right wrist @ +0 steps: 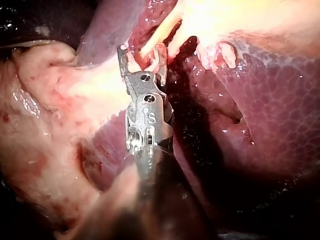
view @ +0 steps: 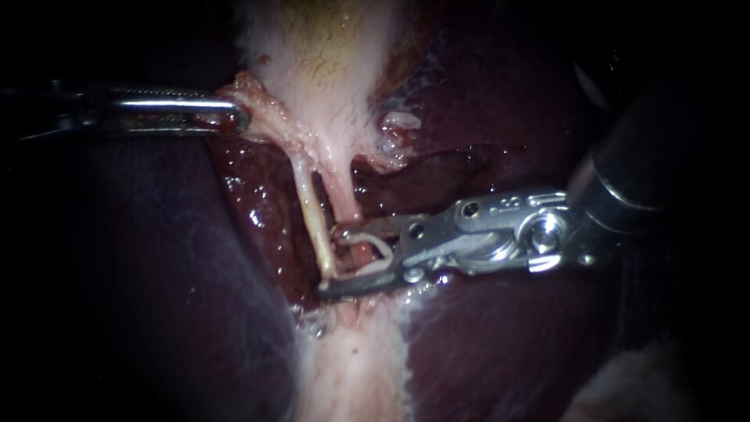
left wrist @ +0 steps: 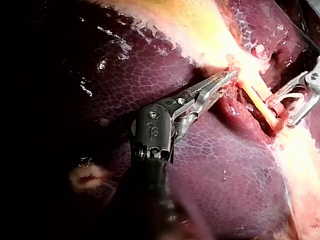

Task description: Clipping first clip left tube

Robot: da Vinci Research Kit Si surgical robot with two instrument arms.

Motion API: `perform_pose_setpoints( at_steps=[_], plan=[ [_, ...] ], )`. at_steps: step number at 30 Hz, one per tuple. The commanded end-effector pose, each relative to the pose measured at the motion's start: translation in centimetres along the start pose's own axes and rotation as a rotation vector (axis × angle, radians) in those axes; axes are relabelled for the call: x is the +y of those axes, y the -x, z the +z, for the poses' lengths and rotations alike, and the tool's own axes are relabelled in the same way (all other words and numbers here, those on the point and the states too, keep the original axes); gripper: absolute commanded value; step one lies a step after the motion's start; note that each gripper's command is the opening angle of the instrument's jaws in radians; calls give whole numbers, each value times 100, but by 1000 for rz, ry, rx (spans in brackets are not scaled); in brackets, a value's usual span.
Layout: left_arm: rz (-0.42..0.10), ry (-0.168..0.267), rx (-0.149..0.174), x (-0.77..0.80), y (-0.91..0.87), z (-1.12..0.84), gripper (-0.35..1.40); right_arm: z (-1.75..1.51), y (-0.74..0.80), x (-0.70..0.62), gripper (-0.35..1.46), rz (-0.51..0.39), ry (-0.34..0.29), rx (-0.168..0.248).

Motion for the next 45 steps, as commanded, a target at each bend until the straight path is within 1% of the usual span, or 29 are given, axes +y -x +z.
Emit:
perform_pose_setpoints(
  at_steps=[1, 5, 7, 12, 21, 27, 33, 40, 45],
  plan=[
    [0, 0, 0, 0, 0, 0, -35, 3, 3, 3, 49, -1, 0, -5],
    [0, 0, 0, 0, 0, 0, -35, 10, 14, 13, 49, -1, 1, -10],
    [0, 0, 0, 0, 0, 0, -35, 12, 17, 18, 49, -2, 3, -13],
    [0, 0, 0, 0, 0, 0, -35, 13, 21, 27, 49, -3, 5, -16],
    [0, 0, 0, 0, 0, 0, -35, 15, 25, 36, 50, 2, 0, -18],
    [0, 0, 0, 0, 1, 0, -35, 18, 25, 39, 50, 2, -15, -25],
    [0, 0, 0, 0, 0, 0, -35, 27, 26, 39, 50, 0, -39, -16],
    [0, -1, 0, 0, 1, 1, -35, 44, 32, 39, 50, -10, -63, -1],
    [0, -1, 0, 0, 1, 2, -35, 50, 36, 42, 50, -13, -84, 31]
  ],
)
